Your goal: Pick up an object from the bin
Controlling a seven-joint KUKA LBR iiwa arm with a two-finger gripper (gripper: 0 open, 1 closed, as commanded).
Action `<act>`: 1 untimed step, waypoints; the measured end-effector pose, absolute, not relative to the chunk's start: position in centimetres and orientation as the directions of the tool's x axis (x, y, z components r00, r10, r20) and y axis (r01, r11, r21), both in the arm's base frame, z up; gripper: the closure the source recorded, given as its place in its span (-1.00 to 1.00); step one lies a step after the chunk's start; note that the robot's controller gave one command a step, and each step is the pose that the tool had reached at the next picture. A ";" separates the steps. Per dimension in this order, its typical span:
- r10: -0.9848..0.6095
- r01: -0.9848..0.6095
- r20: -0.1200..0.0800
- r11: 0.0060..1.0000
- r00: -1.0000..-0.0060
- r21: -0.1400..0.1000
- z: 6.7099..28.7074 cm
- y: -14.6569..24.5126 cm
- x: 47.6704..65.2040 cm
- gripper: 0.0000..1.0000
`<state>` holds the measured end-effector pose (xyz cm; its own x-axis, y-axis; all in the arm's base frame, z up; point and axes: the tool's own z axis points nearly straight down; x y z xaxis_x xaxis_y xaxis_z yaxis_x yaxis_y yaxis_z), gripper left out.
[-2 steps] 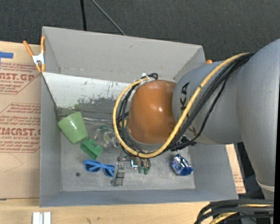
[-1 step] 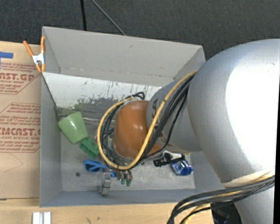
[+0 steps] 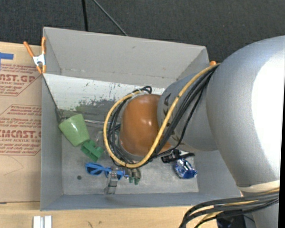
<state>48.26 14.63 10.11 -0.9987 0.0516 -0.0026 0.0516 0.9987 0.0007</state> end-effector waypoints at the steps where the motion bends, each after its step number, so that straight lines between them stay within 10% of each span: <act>1: 0.162 0.162 0.000 0.987 -0.987 0.001 10.9 14.0 48.2 -1.00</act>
Offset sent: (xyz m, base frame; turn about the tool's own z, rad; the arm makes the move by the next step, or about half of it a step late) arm -0.0007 -0.0072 0.0089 0.1120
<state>48.19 13.96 10.94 -0.9868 0.1622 -0.0002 0.1622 0.9868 0.0010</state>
